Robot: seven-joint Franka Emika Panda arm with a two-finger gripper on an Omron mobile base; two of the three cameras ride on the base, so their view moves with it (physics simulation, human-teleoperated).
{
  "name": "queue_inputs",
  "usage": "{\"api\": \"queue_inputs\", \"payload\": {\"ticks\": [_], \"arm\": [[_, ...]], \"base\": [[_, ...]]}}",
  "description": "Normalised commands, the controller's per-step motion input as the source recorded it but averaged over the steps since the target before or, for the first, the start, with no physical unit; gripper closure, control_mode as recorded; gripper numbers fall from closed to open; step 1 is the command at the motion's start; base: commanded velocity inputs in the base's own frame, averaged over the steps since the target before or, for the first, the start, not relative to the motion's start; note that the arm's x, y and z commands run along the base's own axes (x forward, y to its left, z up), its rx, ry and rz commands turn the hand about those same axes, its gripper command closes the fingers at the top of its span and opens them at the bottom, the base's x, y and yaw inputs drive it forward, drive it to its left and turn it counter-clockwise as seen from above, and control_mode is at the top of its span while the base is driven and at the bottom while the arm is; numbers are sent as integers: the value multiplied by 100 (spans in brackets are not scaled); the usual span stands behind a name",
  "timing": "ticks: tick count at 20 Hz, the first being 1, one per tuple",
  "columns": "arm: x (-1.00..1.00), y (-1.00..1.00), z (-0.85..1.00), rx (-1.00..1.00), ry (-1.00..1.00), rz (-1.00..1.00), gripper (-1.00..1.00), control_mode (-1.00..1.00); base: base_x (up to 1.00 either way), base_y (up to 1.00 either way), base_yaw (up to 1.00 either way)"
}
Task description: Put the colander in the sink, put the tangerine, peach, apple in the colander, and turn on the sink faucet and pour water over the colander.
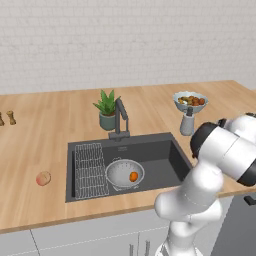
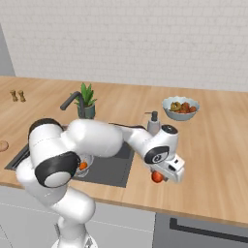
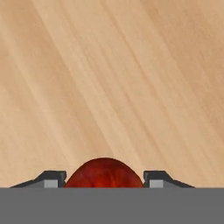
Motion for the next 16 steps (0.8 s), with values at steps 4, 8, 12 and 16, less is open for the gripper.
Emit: {"api": "queue_inputs", "payload": {"ticks": [4, 8, 12, 16], "arm": [[0, 54, 59, 1, -17, 0, 100, -100], [0, 66, 42, 0, -13, 0, 100, -100], [6, 72, 14, 5, -9, 4, 100, -100], [14, 70, 3, 10, -7, 7, 100, -100]], "base": [[0, 0, 0], [0, 0, 0], [0, 0, 0], [0, 0, 0]]}}
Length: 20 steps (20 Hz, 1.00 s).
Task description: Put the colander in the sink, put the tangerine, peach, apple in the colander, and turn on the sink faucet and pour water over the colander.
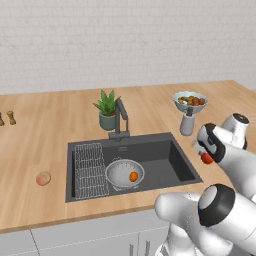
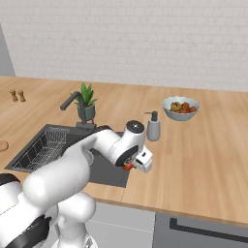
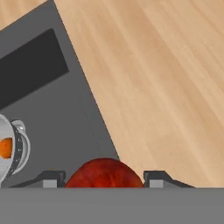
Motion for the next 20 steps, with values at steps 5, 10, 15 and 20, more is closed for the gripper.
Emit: {"api": "queue_inputs", "payload": {"ticks": [5, 10, 15, 20], "arm": [[10, 69, 0, 11, -7, 7, 100, -100], [20, 71, 0, 11, -1, 9, 100, -100], [26, 73, 0, 6, 0, 6, 100, -100], [31, 45, -8, 1, 0, 3, 100, -100]], "base": [[0, 0, 0], [0, 0, 0], [0, 0, 0], [0, 0, 0]]}}
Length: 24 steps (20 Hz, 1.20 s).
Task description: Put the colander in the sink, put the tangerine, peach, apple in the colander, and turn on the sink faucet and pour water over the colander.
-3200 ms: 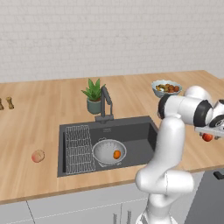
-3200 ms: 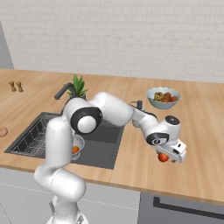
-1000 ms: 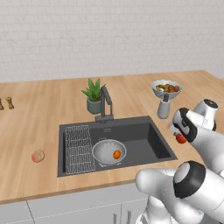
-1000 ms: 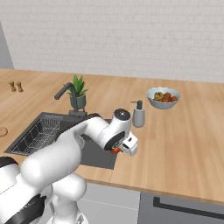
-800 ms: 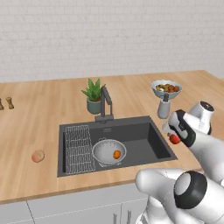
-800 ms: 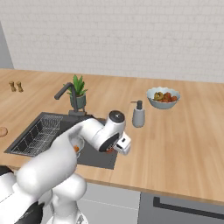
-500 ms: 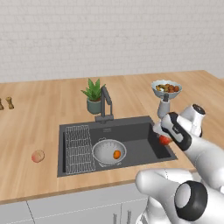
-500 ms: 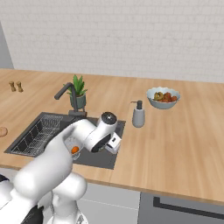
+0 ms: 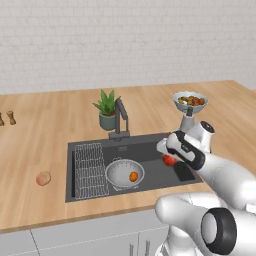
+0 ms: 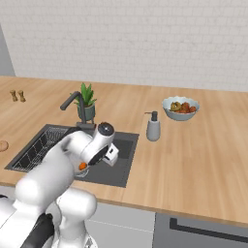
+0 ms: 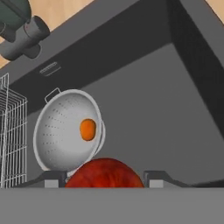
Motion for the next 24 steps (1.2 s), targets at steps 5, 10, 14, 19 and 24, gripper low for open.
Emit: {"api": "queue_inputs", "payload": {"ticks": [5, 10, 14, 19, 24], "arm": [[47, 70, -28, 0, 0, 0, 100, -100], [50, 48, -20, 0, 0, 0, 100, -100], [53, 31, -14, 0, 0, 0, 100, -100], [12, 4, -24, 0, 0, 0, 100, -100], [0, 0, -34, 0, 0, 0, 100, -100]], "base": [[0, 0, 0], [0, 0, 0], [0, 0, 0], [0, 0, 0], [0, 0, 0]]}}
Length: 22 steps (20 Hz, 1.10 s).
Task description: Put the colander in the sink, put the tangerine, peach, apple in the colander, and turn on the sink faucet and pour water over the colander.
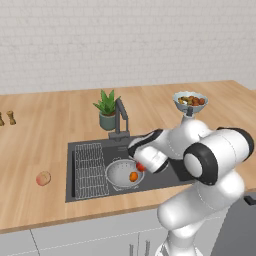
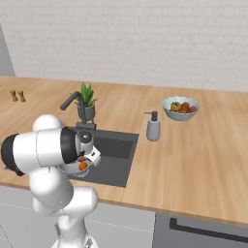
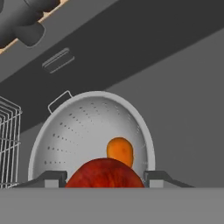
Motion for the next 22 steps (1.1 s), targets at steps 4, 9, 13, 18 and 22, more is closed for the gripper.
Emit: {"api": "queue_inputs", "payload": {"ticks": [4, 9, 13, 18, 22], "arm": [[0, 0, -12, 0, 0, 0, 100, -100], [0, 3, 0, 0, 0, 0, 100, -100], [2, 16, 0, 0, 0, 0, -100, -100], [15, 17, 0, 0, 0, 0, -100, -100], [18, 11, 0, 0, 0, 0, -100, -100]], "base": [[0, 0, 0], [0, 0, 0], [0, 0, 0], [0, 0, 0], [0, 0, 0]]}}
